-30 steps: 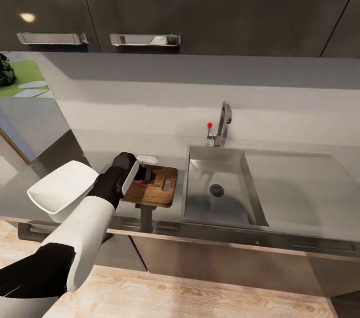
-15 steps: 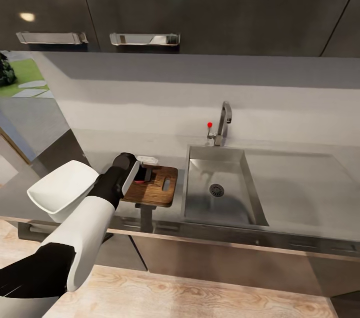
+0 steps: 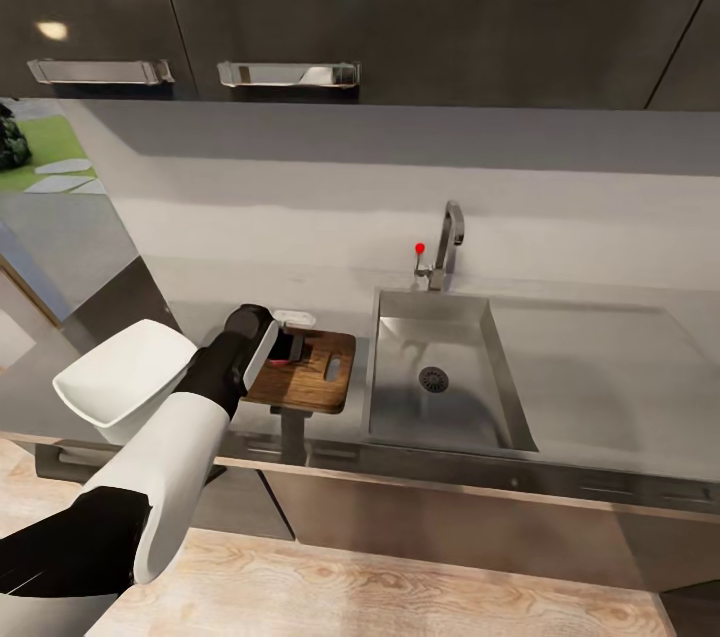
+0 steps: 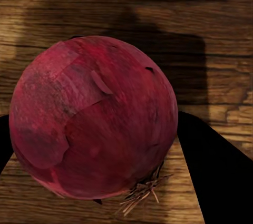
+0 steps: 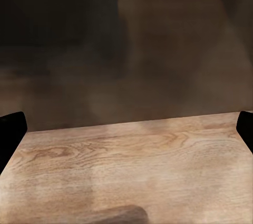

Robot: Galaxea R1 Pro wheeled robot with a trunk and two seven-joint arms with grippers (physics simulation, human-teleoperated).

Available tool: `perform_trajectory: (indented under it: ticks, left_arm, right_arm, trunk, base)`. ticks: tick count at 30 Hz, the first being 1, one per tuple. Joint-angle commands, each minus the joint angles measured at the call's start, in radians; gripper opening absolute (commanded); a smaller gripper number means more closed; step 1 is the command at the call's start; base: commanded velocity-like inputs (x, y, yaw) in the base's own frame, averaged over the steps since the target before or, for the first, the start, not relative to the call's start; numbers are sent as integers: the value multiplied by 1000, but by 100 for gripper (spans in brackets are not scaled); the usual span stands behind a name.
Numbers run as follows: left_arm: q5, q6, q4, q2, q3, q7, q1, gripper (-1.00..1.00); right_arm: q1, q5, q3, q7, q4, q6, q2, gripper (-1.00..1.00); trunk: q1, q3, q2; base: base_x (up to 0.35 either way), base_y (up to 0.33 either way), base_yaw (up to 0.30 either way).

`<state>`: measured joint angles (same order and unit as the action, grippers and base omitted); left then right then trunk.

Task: In the kitchen, take the Vidalia onion out of the sink, dice it on the chopping board with the paring knife, put the diced onion into the bowl on the countertop, then place both the paring knife and the chopping board into the sink.

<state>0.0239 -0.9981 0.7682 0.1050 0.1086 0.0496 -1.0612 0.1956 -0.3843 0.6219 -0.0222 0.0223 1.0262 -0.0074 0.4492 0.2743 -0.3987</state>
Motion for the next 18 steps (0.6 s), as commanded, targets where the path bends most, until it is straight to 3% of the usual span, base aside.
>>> perform_trajectory:
  ticks: [1,5,6,18]
  left_arm:
    - [2,-4,-27,0,2,6,0,-100]
    - [2,-4,-27,1,2,6,0,-100]
    - [2,-4,-26,0,2,6,0,100]
    - [2,-4,-22,-1,2,6,0,100]
  right_arm:
    - [1,-7,9,-2,-1,3,0,100]
    - [1,-7,9,-2,-1,3,0,100]
    - [1,-7,9,-2,-1,3,0,100]
    - [1,-7,9,-2,-1,3,0,100]
  trunk:
    - [1,2,-1]
    - [1,2,-1]
    - [1,2,-1]
    - [1,2,-1]
  base:
    - [0,0,0]
    - [0,0,0]
    - [0,0,0]
    - [0,0,0]
